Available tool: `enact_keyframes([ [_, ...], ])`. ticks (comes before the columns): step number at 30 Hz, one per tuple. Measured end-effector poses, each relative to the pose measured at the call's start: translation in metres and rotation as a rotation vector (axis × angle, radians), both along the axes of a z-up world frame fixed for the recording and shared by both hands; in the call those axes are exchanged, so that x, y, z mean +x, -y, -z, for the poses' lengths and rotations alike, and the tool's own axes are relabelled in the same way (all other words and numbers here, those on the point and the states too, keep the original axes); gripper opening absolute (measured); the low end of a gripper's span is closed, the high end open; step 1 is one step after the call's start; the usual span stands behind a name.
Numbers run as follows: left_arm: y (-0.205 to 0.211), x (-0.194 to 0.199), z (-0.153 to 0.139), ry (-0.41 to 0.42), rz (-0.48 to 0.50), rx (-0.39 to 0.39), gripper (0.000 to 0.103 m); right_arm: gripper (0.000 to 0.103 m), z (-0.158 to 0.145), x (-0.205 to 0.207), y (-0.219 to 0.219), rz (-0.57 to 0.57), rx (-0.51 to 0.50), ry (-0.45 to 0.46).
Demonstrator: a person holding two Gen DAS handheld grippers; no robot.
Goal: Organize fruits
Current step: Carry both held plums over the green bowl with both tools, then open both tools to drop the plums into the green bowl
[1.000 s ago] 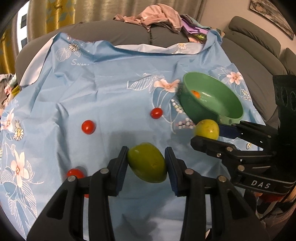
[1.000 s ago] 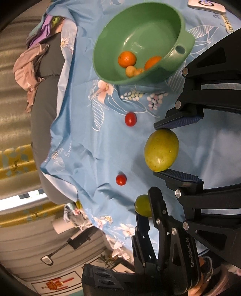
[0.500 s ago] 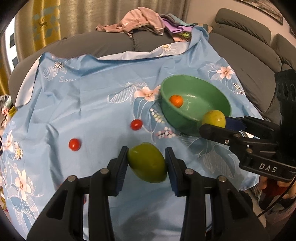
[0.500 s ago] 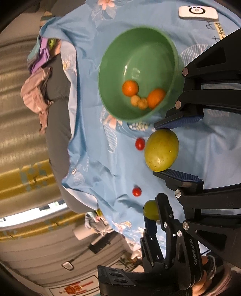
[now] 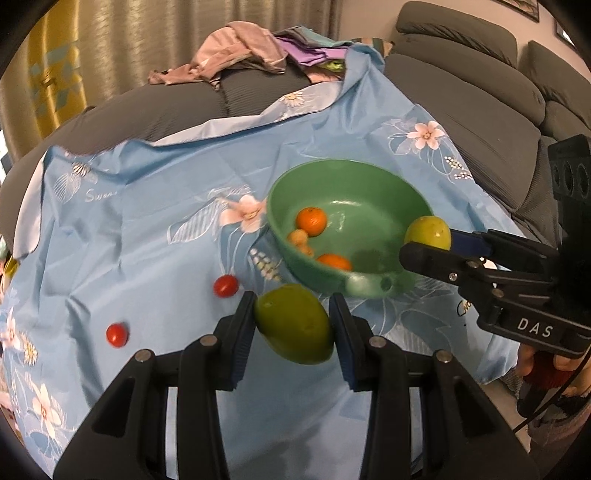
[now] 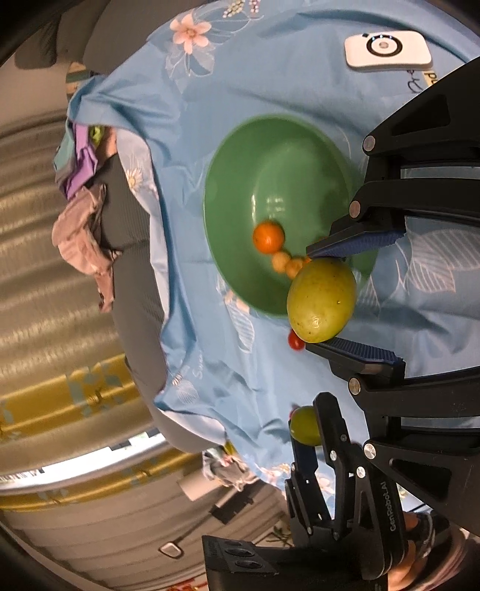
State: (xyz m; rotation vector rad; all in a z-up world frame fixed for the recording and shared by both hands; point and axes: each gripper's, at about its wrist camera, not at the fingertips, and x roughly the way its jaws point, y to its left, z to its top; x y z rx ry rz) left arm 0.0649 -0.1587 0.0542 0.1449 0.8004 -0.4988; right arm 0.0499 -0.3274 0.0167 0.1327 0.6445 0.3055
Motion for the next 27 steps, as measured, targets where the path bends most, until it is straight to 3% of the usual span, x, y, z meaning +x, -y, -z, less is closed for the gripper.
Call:
enact_keyframes([
  [11, 0.046, 0.026, 0.001, 0.02, 0.073, 0.033, 0.04, 0.043, 0.004, 0.011, 0.028, 0.062, 0.019, 0.004],
  [27, 0.064, 0.057, 0.028, -0.022, 0.075, 0.076, 0.04, 0.044, 0.02, 0.032, 0.041, 0.101, -0.034, -0.052],
])
